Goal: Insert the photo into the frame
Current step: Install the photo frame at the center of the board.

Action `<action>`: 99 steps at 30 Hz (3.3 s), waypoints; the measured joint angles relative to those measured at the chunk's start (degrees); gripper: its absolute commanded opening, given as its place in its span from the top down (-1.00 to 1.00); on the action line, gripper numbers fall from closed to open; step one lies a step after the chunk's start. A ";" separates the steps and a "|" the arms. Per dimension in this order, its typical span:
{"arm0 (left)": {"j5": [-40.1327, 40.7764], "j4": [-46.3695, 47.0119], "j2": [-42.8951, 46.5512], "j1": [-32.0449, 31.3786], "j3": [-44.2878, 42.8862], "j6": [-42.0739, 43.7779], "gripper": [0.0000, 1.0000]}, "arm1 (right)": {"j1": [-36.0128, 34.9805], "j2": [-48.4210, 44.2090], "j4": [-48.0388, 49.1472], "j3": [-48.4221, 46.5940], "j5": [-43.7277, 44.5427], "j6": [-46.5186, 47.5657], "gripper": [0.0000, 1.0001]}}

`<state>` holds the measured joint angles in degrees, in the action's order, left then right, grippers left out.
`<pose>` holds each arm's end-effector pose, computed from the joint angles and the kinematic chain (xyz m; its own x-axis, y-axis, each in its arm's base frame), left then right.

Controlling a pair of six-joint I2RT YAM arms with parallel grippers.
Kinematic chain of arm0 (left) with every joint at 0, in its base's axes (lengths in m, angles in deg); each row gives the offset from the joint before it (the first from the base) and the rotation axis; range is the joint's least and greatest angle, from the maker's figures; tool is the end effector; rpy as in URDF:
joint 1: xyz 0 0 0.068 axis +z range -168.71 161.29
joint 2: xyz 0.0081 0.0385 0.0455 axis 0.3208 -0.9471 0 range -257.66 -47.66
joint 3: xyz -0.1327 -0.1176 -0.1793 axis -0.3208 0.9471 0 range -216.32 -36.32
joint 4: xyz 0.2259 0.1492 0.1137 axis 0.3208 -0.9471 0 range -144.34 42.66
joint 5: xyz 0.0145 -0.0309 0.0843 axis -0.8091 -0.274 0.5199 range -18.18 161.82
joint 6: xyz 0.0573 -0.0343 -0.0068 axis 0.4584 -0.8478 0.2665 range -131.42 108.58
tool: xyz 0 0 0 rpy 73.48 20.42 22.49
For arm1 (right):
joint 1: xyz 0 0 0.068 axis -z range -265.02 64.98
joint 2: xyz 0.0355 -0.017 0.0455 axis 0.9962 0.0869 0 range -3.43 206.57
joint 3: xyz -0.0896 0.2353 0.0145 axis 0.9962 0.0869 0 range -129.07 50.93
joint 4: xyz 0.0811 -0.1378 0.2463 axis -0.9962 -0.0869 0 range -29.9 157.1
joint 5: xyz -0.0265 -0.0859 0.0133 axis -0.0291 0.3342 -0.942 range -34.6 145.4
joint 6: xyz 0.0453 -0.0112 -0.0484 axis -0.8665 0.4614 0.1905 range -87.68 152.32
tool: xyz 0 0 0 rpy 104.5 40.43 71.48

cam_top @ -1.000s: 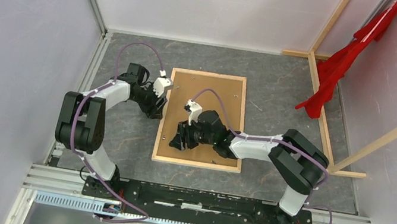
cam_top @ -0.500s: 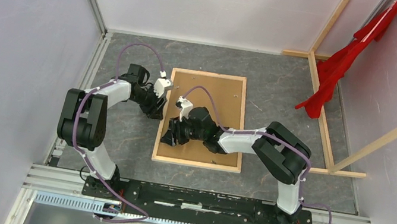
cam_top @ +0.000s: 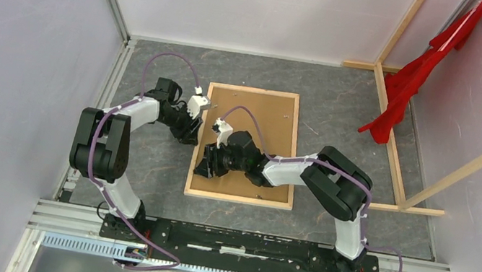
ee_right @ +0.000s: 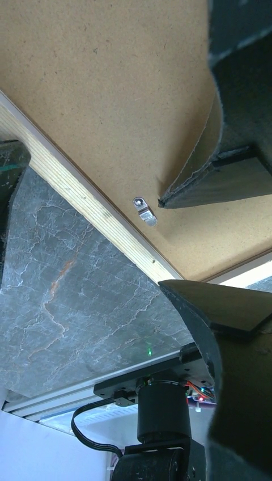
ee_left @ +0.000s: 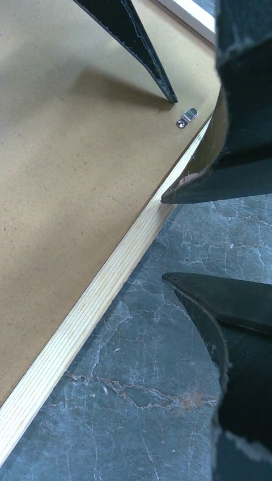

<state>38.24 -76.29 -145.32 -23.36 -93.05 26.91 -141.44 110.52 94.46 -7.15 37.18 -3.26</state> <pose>0.3398 -0.0574 0.1051 -0.5748 0.5651 -0.5919 0.7821 0.5921 -0.1942 0.2263 0.3713 0.0782 -0.7635 -0.1510 -0.6279 -0.6136 0.4726 0.6325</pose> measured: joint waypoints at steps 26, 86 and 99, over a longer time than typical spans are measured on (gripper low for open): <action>0.17 -0.15 0.11 0.00 0.00 0.02 -0.03 | -0.04 2.34 1.33 -1.92 -1.11 -1.90 0.01; 3.21 -4.02 -0.07 2.80 -3.52 0.79 -0.01 | 1.95 -5.66 3.93 4.00 0.42 -3.13 -0.01; 2.38 -3.67 -6.93 2.80 -10.86 -3.26 -0.31 | 11.98 -3.67 1.60 -0.76 0.17 -2.67 -0.34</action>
<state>40.62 -79.96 -152.25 -20.56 -103.92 23.65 -129.46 106.85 96.05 -7.92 37.35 -5.92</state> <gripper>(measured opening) 0.670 0.687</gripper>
